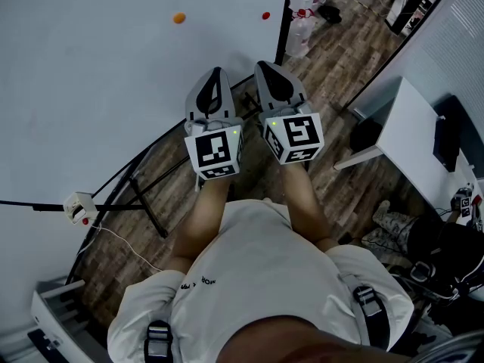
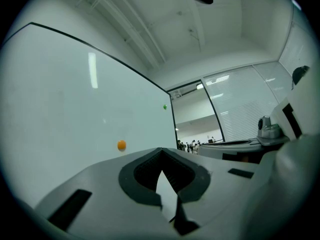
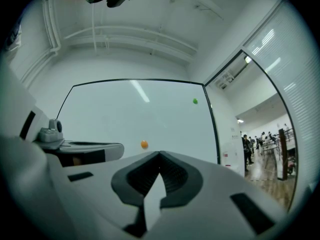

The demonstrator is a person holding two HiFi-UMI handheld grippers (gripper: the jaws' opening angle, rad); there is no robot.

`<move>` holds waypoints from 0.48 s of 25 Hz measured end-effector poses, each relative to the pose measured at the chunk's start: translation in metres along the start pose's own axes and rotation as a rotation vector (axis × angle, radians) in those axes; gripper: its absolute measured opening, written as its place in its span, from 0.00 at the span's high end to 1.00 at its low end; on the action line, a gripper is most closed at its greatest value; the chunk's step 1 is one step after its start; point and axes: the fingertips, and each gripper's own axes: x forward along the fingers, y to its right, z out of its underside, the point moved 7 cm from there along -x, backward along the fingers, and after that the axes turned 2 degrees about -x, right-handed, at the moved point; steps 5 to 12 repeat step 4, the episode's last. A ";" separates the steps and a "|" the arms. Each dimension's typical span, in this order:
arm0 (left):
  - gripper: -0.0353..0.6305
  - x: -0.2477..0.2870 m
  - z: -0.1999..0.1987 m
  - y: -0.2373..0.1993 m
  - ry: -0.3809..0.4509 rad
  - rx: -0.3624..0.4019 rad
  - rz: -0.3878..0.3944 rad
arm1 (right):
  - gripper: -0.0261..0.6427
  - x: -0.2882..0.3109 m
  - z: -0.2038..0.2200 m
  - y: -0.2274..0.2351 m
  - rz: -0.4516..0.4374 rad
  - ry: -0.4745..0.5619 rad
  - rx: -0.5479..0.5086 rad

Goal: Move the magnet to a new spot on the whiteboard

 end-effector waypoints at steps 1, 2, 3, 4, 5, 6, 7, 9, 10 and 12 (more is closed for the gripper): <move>0.94 -0.001 0.000 0.000 0.002 0.001 0.000 | 0.94 -0.001 0.000 -0.001 -0.001 -0.001 0.000; 0.94 -0.002 -0.001 0.001 0.006 0.004 0.000 | 0.94 -0.002 0.000 -0.001 -0.002 -0.001 -0.001; 0.94 -0.003 -0.001 0.001 0.008 0.007 0.000 | 0.94 -0.003 0.001 -0.002 -0.003 -0.002 -0.002; 0.94 -0.004 -0.001 0.001 0.010 0.010 0.000 | 0.94 -0.004 0.001 -0.003 -0.004 -0.002 -0.002; 0.94 -0.004 -0.001 0.001 0.010 0.010 0.000 | 0.94 -0.004 0.001 -0.003 -0.004 -0.002 -0.002; 0.94 -0.004 -0.001 0.001 0.010 0.010 0.000 | 0.94 -0.004 0.001 -0.003 -0.004 -0.002 -0.002; 0.94 -0.004 -0.001 0.001 0.010 0.010 0.000 | 0.94 -0.004 0.001 -0.003 -0.004 -0.002 -0.002; 0.94 -0.004 -0.001 0.001 0.010 0.010 0.000 | 0.94 -0.004 0.001 -0.003 -0.004 -0.002 -0.002; 0.94 -0.004 -0.001 0.001 0.010 0.010 0.000 | 0.94 -0.004 0.001 -0.003 -0.004 -0.002 -0.002; 0.94 -0.004 -0.001 0.001 0.010 0.010 0.000 | 0.94 -0.004 0.001 -0.003 -0.004 -0.002 -0.002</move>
